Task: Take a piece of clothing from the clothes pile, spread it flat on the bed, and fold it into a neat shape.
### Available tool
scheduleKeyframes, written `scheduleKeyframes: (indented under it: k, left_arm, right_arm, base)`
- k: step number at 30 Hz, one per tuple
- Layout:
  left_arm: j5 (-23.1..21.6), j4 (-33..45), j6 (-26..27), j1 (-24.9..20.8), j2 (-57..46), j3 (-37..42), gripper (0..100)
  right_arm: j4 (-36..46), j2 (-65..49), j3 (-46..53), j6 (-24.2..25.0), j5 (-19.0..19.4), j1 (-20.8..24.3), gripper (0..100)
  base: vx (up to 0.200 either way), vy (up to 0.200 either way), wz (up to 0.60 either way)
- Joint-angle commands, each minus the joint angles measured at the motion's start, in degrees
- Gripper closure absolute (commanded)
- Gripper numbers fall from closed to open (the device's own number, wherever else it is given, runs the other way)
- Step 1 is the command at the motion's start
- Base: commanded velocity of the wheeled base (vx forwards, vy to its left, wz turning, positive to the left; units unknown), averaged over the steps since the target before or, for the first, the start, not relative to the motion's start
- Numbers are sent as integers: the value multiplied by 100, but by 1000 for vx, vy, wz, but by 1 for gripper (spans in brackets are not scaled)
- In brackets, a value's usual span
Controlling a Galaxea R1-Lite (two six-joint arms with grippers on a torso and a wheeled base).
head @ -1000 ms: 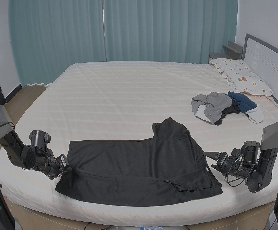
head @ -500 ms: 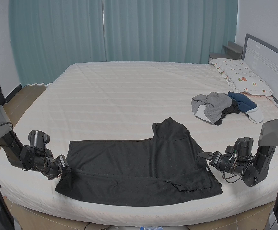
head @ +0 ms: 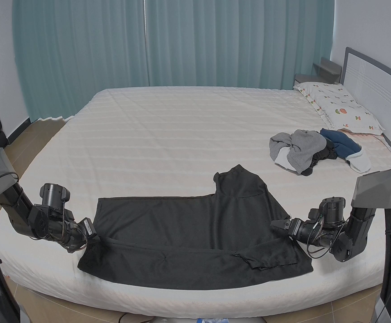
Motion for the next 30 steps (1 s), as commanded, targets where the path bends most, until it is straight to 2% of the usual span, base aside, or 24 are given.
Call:
scheduleKeyframes:
  k: [1,2,8,12,20,25,30]
  left_arm:
    - [-1,-1,-3,4,30,-1,100]
    - [-1,-1,-3,4,30,-1,100]
    - [-1,-1,-3,12,47,-1,100]
    - [-1,-1,6,21,47,-1,100]
    - [16,26,15,30,56,-1,100]
    - [368,113,217,30,56,-1,100]
    - [473,113,234,30,56,-1,100]
  right_arm:
    - [-1,79,24,-10,1,0,0]
    - [-1,79,33,-10,1,0,100]
    - [-19,17,208,-309,-8,-62,100]
    - [-54,17,261,-327,-104,-70,100]
    - [-115,-396,323,-221,-192,-62,100]
    - [-115,-607,340,-89,-210,-9,100]
    - [-124,-571,279,69,-219,9,100]
  base:
    - [0,0,0]
    - [0,0,0]
    - [0,0,0]
    - [0,0,0]
    - [0,0,0]
    - [0,0,0]
    - [0,0,0]
